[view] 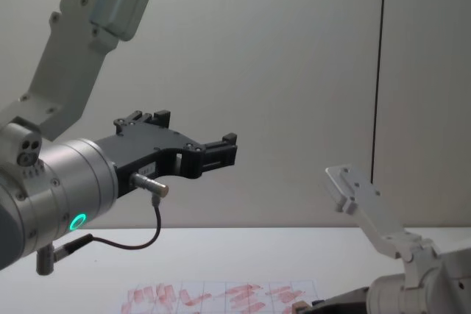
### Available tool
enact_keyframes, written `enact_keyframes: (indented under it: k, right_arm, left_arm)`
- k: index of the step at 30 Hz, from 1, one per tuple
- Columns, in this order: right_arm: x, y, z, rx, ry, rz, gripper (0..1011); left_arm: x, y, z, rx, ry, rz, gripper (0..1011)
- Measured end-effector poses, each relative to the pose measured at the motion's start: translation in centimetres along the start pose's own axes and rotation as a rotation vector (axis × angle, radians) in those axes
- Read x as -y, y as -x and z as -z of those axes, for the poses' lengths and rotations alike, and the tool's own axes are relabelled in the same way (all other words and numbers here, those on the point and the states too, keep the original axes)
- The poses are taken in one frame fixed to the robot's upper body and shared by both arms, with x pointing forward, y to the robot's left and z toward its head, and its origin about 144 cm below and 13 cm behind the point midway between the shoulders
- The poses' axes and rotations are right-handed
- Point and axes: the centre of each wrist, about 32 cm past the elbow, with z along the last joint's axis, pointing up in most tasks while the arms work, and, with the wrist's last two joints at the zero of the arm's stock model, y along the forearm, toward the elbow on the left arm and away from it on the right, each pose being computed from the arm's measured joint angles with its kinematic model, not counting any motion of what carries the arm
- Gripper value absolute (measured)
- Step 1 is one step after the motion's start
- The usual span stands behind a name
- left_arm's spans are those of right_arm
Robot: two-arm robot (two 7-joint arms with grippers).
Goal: Use the one hand to pick up the stamp and affix it onto the A4 paper.
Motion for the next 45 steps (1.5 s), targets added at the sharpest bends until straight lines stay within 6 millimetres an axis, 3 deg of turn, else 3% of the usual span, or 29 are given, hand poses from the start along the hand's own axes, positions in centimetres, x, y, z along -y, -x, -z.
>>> enact_keyframes:
  k: [25, 45]
  right_arm:
    - [0.0, -0.4, -1.2, -0.044, -0.021, 0.009, 211]
    - [4.6, -0.9, -5.8, -0.009, -0.224, 0.099, 211]
  left_arm:
    - [0.0, 0.0, 0.0, 0.0, 0.0, 0.0, 993]
    - [0.0, 0.0, 0.0, 0.0, 0.0, 0.0, 993]
